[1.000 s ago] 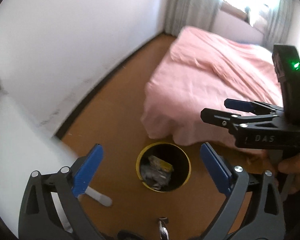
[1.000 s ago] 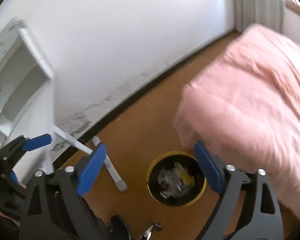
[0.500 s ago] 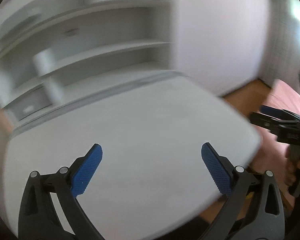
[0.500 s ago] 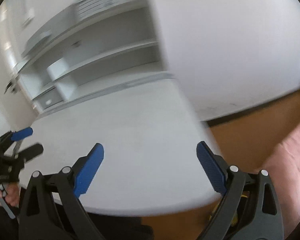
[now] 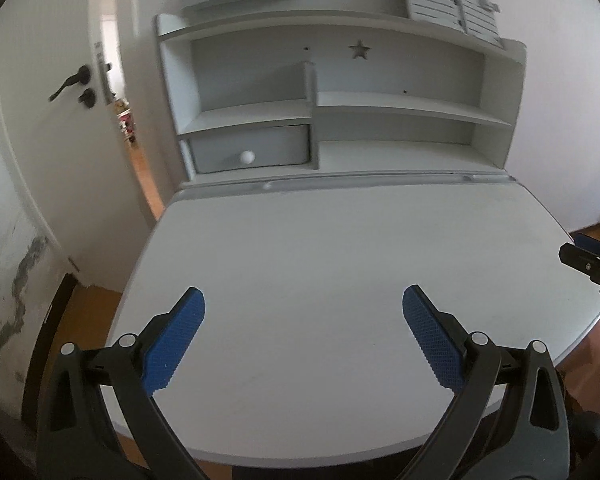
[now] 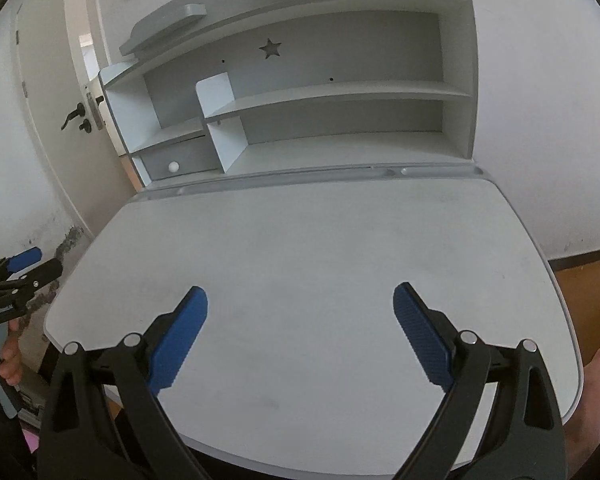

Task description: Collect trash

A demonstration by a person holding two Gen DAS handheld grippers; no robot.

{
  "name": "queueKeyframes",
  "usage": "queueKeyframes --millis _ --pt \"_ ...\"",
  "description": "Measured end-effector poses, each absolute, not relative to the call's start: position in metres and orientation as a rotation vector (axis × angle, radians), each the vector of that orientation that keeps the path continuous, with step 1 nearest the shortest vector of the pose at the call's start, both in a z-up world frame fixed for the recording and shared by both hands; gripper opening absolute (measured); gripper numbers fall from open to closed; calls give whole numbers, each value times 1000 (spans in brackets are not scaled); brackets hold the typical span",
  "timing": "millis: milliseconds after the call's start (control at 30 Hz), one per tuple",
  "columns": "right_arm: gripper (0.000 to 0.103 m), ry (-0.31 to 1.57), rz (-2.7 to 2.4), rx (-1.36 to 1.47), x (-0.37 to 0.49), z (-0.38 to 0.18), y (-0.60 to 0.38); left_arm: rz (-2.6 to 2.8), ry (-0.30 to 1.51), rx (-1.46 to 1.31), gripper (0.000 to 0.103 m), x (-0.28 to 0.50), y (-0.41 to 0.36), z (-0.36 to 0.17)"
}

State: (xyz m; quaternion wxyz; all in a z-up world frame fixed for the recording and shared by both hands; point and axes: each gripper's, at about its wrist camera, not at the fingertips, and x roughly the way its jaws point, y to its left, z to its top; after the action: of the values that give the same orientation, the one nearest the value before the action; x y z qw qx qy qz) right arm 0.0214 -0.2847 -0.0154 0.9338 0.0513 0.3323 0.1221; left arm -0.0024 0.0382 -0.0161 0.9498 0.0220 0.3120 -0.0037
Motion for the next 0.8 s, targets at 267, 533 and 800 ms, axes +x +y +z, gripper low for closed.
queueKeyframes --millis 267,533,800 --pt "91 671 245 67 15 -19 -276 -3 621 30 96 -11 46 -19" --pt "92 644 249 52 5 -13 -272 -10 611 30 96 -12 41 -18" --pt "93 634 250 44 1 -9 -272 -12 605 27 96 -14 39 -16"
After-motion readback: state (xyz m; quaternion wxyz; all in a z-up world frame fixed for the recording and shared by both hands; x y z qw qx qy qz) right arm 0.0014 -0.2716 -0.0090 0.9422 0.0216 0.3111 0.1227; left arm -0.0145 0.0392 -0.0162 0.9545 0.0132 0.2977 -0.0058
